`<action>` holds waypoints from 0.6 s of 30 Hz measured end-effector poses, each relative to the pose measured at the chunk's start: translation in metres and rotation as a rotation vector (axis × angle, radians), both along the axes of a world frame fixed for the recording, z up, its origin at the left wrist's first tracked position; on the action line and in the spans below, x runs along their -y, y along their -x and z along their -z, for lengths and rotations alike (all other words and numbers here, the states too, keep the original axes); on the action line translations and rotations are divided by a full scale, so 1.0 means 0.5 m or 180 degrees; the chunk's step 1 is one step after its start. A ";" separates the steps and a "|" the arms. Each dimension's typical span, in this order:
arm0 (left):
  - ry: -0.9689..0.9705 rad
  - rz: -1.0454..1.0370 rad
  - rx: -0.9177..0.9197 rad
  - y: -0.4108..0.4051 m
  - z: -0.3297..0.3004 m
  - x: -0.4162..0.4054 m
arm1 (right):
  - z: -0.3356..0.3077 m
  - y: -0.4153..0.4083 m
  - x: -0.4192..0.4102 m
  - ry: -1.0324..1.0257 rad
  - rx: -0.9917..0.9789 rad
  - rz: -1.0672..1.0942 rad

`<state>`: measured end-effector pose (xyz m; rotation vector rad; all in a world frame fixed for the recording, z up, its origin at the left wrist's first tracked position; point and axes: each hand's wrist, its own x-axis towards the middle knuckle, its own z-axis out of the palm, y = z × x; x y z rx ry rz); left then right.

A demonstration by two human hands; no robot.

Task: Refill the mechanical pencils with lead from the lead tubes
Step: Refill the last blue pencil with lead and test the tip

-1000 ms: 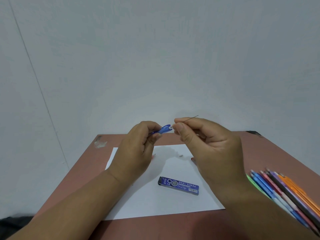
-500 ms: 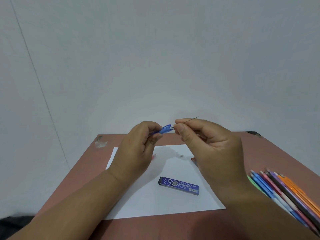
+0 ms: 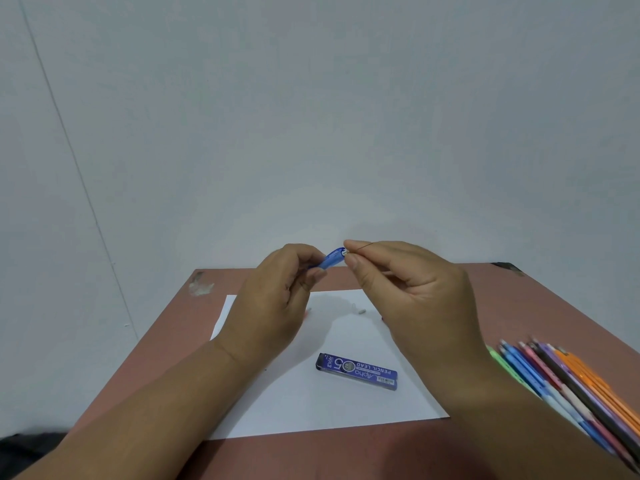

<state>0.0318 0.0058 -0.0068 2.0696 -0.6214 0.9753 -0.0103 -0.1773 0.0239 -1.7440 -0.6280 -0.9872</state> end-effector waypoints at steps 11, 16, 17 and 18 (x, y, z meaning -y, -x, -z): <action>0.0249 0.0049 -0.0192 0.008 -0.005 0.003 | 0.008 -0.026 0.021 0.0005 -0.0938 0.0259; 0.0277 -0.0009 -0.0187 0.007 -0.008 0.004 | 0.046 -0.079 0.049 0.1208 -0.1247 0.1007; 0.0280 -0.0037 -0.0180 0.006 -0.007 0.003 | 0.050 -0.084 0.051 0.1408 -0.1454 0.1106; 0.0279 -0.0061 -0.0192 0.004 -0.006 0.003 | 0.051 -0.087 0.051 0.1564 -0.1678 0.1204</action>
